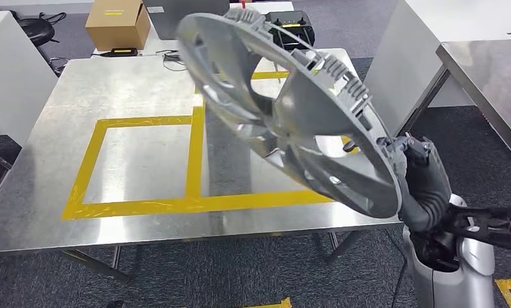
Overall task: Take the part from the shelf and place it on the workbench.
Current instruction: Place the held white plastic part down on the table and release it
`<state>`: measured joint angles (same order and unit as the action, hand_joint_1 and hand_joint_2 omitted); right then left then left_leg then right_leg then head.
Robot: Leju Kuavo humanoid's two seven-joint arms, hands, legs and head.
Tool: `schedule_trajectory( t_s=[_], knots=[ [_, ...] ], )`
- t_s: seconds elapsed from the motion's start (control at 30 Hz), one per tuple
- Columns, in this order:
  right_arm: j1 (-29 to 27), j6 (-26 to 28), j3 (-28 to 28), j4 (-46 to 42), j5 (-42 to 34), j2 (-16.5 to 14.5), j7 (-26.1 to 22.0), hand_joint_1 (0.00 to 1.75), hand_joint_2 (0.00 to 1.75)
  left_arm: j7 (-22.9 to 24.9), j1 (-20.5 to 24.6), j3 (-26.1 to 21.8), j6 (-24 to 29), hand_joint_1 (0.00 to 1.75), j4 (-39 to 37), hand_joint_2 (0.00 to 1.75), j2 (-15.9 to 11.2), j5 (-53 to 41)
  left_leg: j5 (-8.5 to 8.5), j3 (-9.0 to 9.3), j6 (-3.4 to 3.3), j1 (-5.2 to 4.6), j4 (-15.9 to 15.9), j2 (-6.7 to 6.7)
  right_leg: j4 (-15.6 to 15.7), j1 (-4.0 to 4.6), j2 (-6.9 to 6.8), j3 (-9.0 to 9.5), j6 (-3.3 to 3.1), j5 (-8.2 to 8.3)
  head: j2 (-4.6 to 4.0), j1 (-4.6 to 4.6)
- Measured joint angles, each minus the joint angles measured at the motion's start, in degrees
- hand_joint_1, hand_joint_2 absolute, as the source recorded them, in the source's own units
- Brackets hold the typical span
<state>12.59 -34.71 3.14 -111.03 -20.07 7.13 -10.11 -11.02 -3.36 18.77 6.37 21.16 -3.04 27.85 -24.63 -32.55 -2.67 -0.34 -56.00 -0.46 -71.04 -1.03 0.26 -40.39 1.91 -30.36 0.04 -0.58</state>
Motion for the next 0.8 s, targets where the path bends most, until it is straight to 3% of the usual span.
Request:
schedule_trajectory(
  t_s=[0.07, 0.13, 0.27, 0.33, 0.4, 0.43, 0.47, 0.5, 0.57, 0.6, 0.63, 0.73, 0.8],
  knots=[
    [1.7, 3.4, -1.7, 1.3, 3.9, 1.4, -0.3, 1.75, 1.75, -0.3, 0.1, -0.4, -0.4, 0.00, -0.5, 1.75, 0.3, -0.1, -0.36, -0.15, 0.19, -0.18, -0.6, -0.16, 8.2, 0.06, -0.08, 3.82, 0.58, 3.28, 0.00, 0.02],
    [3.5, 6.7, -3.4, 2.8, 7.6, 3.1, -0.7, 1.75, 1.75, -0.6, 0.1, -0.8, -0.7, 0.00, -1.1, 1.75, 0.6, -0.3, -0.74, -0.53, 0.54, -0.45, -1.3, -0.28, 13.1, 0.18, -0.15, 6.10, 0.08, 4.97, 0.00, -0.02],
    [7.6, 11.7, -5.2, 6.4, 14.0, 7.3, -0.6, 1.75, 1.75, -0.9, 0.2, -1.2, -1.1, 0.00, -2.2, 1.75, 0.9, -1.3, -1.62, -1.32, 1.41, -0.35, -2.5, -0.25, 13.7, -0.08, -0.14, 6.35, -1.25, 5.37, 0.00, -0.11],
    [9.9, 13.1, -5.5, 8.9, 16.2, 10.0, -0.2, 1.75, 1.75, -1.0, 0.4, -1.3, -1.4, 0.00, -2.8, 1.75, 0.9, -1.9, -4.32, -3.75, 2.21, 0.05, -7.5, -0.16, 13.9, -0.48, -0.16, 6.53, -1.53, 5.37, -0.01, -0.35],
    [12.0, 14.0, -5.4, 12.0, 17.8, 12.7, -0.1, 1.75, 1.75, -1.0, 0.6, -1.5, -1.7, 0.00, -3.4, 1.75, 1.0, -2.2, -7.40, -7.74, 2.88, 0.61, -15.3, 0.01, 13.9, -0.53, -0.18, 6.55, -1.60, 5.31, -0.01, -0.50],
    [13.0, 14.3, -5.2, 13.7, 18.7, 14.2, -0.1, 1.75, 1.75, -1.0, 0.6, -1.6, -1.8, 0.00, -3.8, 1.75, 1.0, -2.2, -7.85, -9.18, 3.06, 0.86, -17.8, 0.09, 13.8, -0.53, -0.18, 6.57, -1.59, 5.29, 0.00, -0.50],
    [14.0, 14.6, -4.8, 15.4, 19.9, 15.5, -0.1, 1.75, 1.75, -1.0, 0.7, -1.6, -1.9, 0.00, -4.0, 1.75, 1.0, -2.3, -7.21, -9.66, 3.16, 1.05, -18.1, 0.16, 13.8, -0.55, -0.18, 6.60, -1.58, 5.27, 0.00, -0.50],
    [15.0, 14.8, -4.3, 17.0, 21.1, 16.7, -0.1, 1.75, 1.75, -1.1, 0.7, -1.7, -2.0, 0.00, -4.3, 1.75, 1.1, -2.5, -5.55, -8.99, 3.15, 1.18, -16.2, 0.18, 13.8, -0.57, -0.16, 6.66, -1.56, 5.26, 0.00, -0.50],
    [17.4, 15.2, -2.7, 20.2, 23.9, 19.0, 0.2, 1.75, 1.75, -1.1, 1.1, -1.8, -2.2, 0.00, -4.8, 1.75, 1.1, -2.6, -1.46, -5.52, 2.85, 1.20, -8.3, 0.18, 13.8, -0.59, -0.11, 6.74, -1.42, 5.19, 0.00, -0.49],
    [18.7, 15.4, -1.7, 21.8, 25.4, 20.1, 0.5, 1.75, 1.75, -1.2, 1.3, -1.9, -2.3, 0.00, -5.0, 1.75, 1.1, -2.7, -0.27, -4.00, 2.63, 1.08, -4.9, 0.16, 13.8, -0.50, -0.04, 6.67, -1.23, 5.18, 0.00, -0.46],
    [20.2, 15.6, -0.6, 23.5, 26.9, 21.0, 0.8, 1.75, 1.75, -1.2, 1.4, -2.0, -2.4, 0.00, -5.2, 1.75, 1.1, -2.7, 0.23, -3.11, 2.40, 0.89, -2.8, 0.16, 13.8, -0.44, 0.01, 6.52, -0.98, 5.19, 0.00, -0.44],
    [25.1, 16.5, 3.8, 28.8, 31.8, 23.1, 1.7, 1.75, 1.75, -1.2, 1.6, -2.1, -2.7, 0.00, -5.7, 1.75, 1.2, -2.7, 0.34, -2.57, 1.46, 0.49, -1.5, 0.18, 14.0, -0.49, 0.10, 6.16, 0.08, 5.31, 0.00, -0.43],
    [28.9, 17.5, 7.4, 32.3, 36.4, 24.4, 2.4, 1.75, 1.75, -1.2, 1.9, -2.1, -2.8, 0.00, -5.8, 1.75, 1.3, -2.8, 0.94, -2.02, 0.54, 0.51, -0.6, 0.14, 12.0, -0.48, -0.02, 5.03, 0.18, 4.17, 0.00, -0.34]
  ],
)
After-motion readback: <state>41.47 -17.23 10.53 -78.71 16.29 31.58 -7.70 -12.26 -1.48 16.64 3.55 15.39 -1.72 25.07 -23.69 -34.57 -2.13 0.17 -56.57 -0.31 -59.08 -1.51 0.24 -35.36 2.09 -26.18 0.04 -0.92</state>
